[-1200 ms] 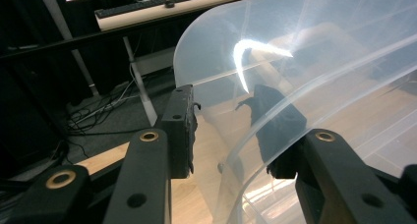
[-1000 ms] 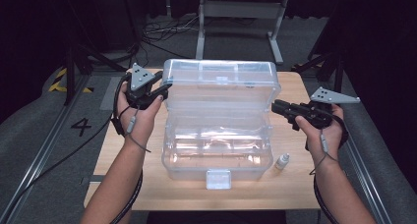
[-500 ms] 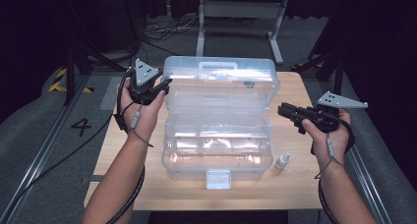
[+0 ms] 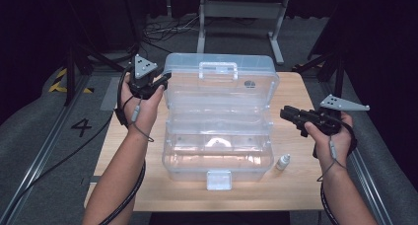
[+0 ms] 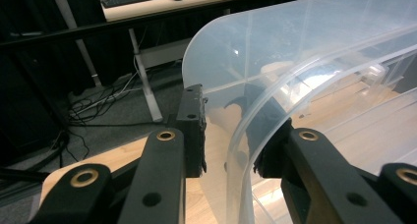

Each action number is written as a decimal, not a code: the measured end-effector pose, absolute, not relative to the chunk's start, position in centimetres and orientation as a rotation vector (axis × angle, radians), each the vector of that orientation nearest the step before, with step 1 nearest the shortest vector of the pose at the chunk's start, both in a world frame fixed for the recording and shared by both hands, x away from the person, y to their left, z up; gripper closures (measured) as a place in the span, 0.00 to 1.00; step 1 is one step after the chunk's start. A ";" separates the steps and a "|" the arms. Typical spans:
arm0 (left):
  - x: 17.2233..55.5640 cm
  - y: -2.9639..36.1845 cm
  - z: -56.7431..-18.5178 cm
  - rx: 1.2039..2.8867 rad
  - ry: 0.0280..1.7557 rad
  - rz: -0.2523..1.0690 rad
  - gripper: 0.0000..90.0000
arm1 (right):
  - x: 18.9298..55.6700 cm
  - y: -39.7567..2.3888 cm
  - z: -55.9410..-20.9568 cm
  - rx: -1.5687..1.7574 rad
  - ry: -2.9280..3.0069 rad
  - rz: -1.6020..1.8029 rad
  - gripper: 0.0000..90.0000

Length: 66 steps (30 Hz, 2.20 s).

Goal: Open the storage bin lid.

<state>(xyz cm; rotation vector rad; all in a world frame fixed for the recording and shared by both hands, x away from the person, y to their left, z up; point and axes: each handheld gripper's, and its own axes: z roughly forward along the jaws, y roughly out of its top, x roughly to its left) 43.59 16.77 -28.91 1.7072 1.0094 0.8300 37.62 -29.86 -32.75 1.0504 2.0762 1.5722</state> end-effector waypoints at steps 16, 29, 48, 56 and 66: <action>45.3 16.7 -28.8 1.732 1.053 0.812 0.83 | 35.3 -30.6 -33.7 0.989 2.127 1.555 0.85; 46.1 16.8 -28.8 1.736 1.079 0.785 0.84 | 31.9 -29.2 -38.2 0.904 2.289 1.485 0.97; 47.0 16.8 -29.0 1.738 1.095 0.766 0.85 | 30.7 -26.2 -40.9 0.808 2.411 1.338 1.00; 47.6 16.8 -29.2 1.735 1.111 0.766 0.87 | 30.7 -26.2 -40.9 0.810 2.408 1.338 1.00; 48.1 16.7 -29.7 1.701 1.111 0.787 0.88 | 30.7 -26.1 -40.8 0.808 2.413 1.329 1.00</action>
